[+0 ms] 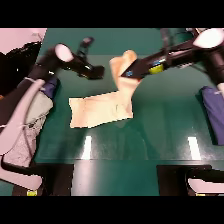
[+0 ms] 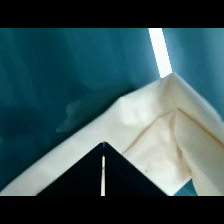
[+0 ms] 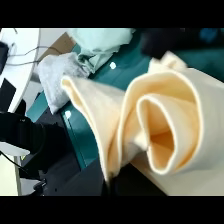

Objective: Fold the shirts.

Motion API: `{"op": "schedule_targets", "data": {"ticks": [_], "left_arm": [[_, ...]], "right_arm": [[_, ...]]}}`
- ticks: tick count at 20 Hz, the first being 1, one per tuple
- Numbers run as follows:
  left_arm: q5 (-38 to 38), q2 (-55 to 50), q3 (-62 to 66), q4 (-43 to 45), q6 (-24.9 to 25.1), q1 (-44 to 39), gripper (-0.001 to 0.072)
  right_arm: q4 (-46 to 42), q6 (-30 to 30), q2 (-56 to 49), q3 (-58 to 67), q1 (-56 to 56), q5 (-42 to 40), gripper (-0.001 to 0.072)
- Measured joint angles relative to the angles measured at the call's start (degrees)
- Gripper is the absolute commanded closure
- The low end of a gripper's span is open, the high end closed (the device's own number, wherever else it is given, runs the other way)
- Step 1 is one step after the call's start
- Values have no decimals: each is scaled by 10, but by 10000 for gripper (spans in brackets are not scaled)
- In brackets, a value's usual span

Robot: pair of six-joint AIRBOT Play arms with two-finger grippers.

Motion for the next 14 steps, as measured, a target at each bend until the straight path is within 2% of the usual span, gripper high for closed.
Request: {"op": "schedule_targets", "data": {"ticks": [2,3,4,6,7,11,14], "left_arm": [[-13,45,0,30,0,43,682],[-20,65,0,41,0,63,682],[-27,83,0,47,0,78,682],[-36,108,0,57,0,102,682],[-40,117,0,62,0,111,682],[-56,134,0,66,0,125,682],[-73,138,0,68,4,128,682]], "right_arm": [[2,-16,-35,2,60,-51,353],[2,-26,-56,9,89,-75,210],[2,-37,-78,20,115,-94,134],[3,-54,-121,53,151,-107,166],[2,-58,-138,71,161,-102,246],[-46,-42,-167,98,144,-31,251],[-84,-30,-136,30,79,-4,252]]}}
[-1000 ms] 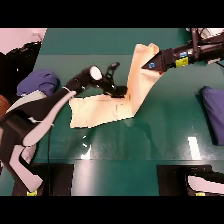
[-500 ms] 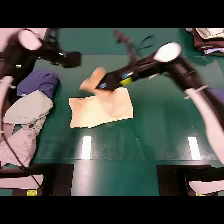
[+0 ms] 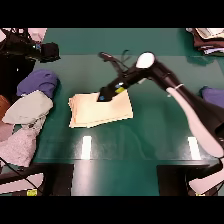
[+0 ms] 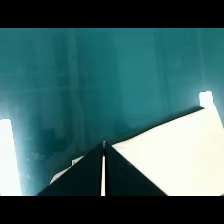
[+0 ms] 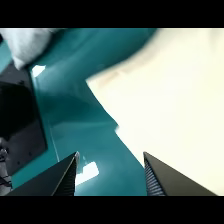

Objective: Fold the shirts.

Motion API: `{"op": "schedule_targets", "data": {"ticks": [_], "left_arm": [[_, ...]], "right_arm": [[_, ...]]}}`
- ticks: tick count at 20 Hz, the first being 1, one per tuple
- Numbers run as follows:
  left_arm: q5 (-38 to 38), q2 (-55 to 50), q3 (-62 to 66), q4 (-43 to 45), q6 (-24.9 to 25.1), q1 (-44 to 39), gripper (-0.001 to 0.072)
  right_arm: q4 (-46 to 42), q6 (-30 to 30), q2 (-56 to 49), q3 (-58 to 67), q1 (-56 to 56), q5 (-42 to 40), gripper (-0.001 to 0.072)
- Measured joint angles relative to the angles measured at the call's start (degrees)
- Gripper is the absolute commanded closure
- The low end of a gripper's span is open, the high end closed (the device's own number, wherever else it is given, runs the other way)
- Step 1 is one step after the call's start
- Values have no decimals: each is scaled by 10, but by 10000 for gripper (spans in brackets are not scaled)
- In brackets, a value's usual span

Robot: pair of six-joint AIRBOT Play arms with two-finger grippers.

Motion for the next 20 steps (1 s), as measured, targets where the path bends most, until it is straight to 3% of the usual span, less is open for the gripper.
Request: {"op": "schedule_targets", "data": {"ticks": [3,4,5,10,15,16,18,20], "left_arm": [[-14,1,0,-2,9,2,682],[-15,2,0,-2,10,2,682],[-16,2,0,-2,11,2,682],[-14,-1,-3,-5,14,2,682],[-14,-2,-5,-11,15,2,682],[-14,-3,-5,-12,15,2,682],[-14,-2,-5,-15,15,2,682],[-15,-2,-5,-24,15,2,682]], "right_arm": [[-30,26,50,-114,-91,-23,244],[-34,33,66,-155,-123,-38,126],[-36,39,76,-189,-150,-46,75],[4,50,63,-287,-229,-70,79],[66,53,-20,-240,-186,-63,89],[80,53,-39,-222,-170,-61,106],[97,53,-73,-186,-141,-60,270],[106,52,-99,-155,-115,-63,531]]}}
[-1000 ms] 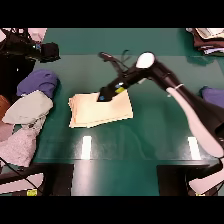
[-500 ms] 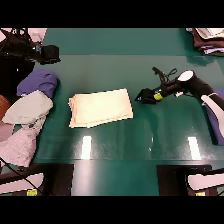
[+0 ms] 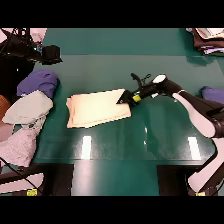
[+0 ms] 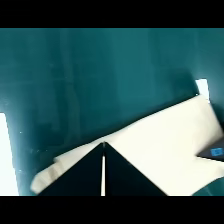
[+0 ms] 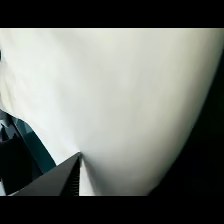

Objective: Fold the shirts.

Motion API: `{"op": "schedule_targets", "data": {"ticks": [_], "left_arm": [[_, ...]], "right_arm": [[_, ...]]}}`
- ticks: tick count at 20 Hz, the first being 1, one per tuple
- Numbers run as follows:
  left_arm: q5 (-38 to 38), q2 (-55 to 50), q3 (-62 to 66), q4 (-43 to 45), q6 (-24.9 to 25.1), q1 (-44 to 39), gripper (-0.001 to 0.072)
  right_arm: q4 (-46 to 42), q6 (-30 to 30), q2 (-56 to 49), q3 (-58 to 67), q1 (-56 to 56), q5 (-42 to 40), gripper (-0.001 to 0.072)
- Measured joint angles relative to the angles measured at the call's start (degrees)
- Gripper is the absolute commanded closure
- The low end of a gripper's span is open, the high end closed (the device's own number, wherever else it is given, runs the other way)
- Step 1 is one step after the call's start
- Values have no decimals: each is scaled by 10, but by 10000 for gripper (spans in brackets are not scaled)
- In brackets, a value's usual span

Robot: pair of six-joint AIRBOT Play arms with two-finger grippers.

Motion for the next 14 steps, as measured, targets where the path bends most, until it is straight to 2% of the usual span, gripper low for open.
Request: {"op": "schedule_targets", "data": {"ticks": [1,3,8,14], "left_arm": [[-1,0,0,-5,0,0,682],[-4,0,0,-16,0,0,683],[-14,0,0,-29,2,-26,683],[1,0,0,-33,9,-102,682]], "right_arm": [[3,-4,-9,12,10,0,660],[15,-14,-19,31,19,3,697],[5,-24,1,53,-19,12,697],[-92,8,123,57,-208,16,697]]}}
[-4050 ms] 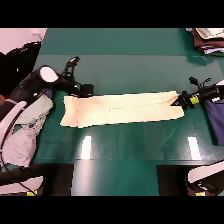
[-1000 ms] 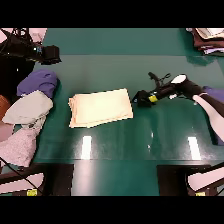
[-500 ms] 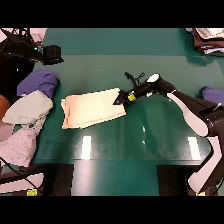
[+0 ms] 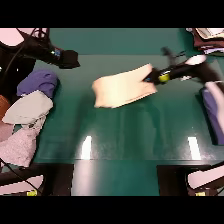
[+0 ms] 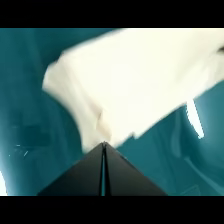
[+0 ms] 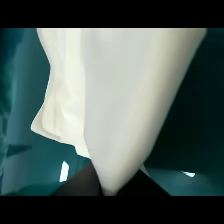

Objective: Fold the shirts.

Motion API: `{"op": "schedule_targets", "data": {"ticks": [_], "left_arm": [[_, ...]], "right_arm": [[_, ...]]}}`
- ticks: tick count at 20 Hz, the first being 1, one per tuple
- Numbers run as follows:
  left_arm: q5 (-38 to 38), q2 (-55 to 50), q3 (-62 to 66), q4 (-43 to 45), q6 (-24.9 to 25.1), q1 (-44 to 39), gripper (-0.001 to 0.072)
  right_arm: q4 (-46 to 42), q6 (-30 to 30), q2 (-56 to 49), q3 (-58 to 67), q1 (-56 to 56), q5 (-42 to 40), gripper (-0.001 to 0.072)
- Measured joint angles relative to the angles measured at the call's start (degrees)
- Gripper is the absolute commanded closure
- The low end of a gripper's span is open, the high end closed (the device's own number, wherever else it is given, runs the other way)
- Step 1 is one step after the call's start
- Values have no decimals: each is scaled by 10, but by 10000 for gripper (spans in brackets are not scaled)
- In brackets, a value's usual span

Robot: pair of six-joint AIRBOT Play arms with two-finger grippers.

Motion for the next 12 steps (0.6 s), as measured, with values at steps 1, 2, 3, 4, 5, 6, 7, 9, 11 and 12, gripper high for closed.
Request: {"op": "schedule_targets", "data": {"ticks": [1,2,3,4,5,6,7,9,11,12], "left_arm": [[7,0,0,0,0,-13,682],[15,0,0,0,0,-25,682],[23,0,0,0,1,-37,682],[31,0,0,-1,1,-47,682],[40,0,0,-1,1,-58,682],[48,0,0,-1,2,-65,682],[55,0,0,-1,2,-72,682],[66,0,0,-1,2,-80,682],[72,0,0,0,2,-85,682],[75,0,0,0,2,-86,682]], "right_arm": [[-18,4,22,0,-43,0,697],[-29,9,40,0,-85,0,697],[-38,12,56,0,-127,0,697],[-47,14,69,0,-171,-3,697],[-53,16,80,0,-214,-6,698],[-57,17,87,0,-250,-7,698],[-60,18,92,0,-285,-9,698],[-63,19,98,0,-341,-13,698],[-61,20,101,1,-384,-25,698],[-58,20,101,2,-400,-30,697]]}}
